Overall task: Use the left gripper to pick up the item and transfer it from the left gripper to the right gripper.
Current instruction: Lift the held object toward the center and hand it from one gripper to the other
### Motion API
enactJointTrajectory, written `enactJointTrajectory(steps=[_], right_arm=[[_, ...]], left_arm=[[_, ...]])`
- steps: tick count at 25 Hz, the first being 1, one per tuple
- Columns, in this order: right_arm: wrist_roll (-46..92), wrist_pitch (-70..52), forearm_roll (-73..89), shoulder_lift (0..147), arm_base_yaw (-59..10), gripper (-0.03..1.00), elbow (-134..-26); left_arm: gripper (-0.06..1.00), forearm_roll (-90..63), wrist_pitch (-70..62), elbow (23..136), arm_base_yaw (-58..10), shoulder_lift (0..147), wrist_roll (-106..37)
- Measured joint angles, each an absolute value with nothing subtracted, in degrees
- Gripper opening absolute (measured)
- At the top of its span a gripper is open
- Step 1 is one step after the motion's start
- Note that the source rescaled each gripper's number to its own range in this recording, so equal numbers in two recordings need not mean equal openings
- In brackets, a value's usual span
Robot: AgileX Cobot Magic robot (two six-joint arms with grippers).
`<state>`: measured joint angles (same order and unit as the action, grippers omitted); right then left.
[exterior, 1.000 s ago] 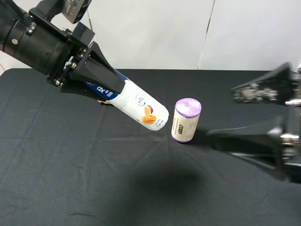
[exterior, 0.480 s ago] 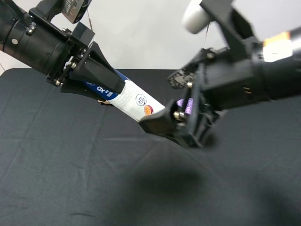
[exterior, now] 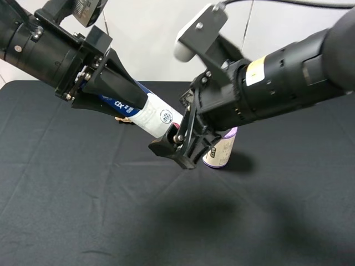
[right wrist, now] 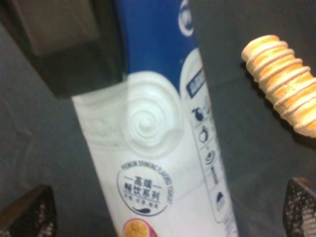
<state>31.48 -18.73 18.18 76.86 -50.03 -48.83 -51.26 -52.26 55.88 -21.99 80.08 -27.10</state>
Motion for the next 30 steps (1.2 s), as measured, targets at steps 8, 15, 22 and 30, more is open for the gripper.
enactJointTrajectory(steps=[8,15,22,30], right_arm=[[31.5,-14.0,18.1,79.5,-50.2,1.0,-48.8],[31.5,-12.8,18.1,79.5,-50.2,1.0,-48.8],[31.5,-11.9,18.1,80.1,-50.2,1.0,-48.8],[36.1,-12.3,17.5,80.3,-50.3,0.08,-48.8]], left_arm=[[0.0,-53.1,-52.0,55.9,-22.0,80.1,-27.4],[0.0,-55.9,-51.4,55.9,-22.0,80.1,-29.4],[0.0,-56.0,-51.4,55.9,-22.0,80.1,-29.7],[0.01,-55.9,-51.6,55.9,-22.0,80.1,-29.8]])
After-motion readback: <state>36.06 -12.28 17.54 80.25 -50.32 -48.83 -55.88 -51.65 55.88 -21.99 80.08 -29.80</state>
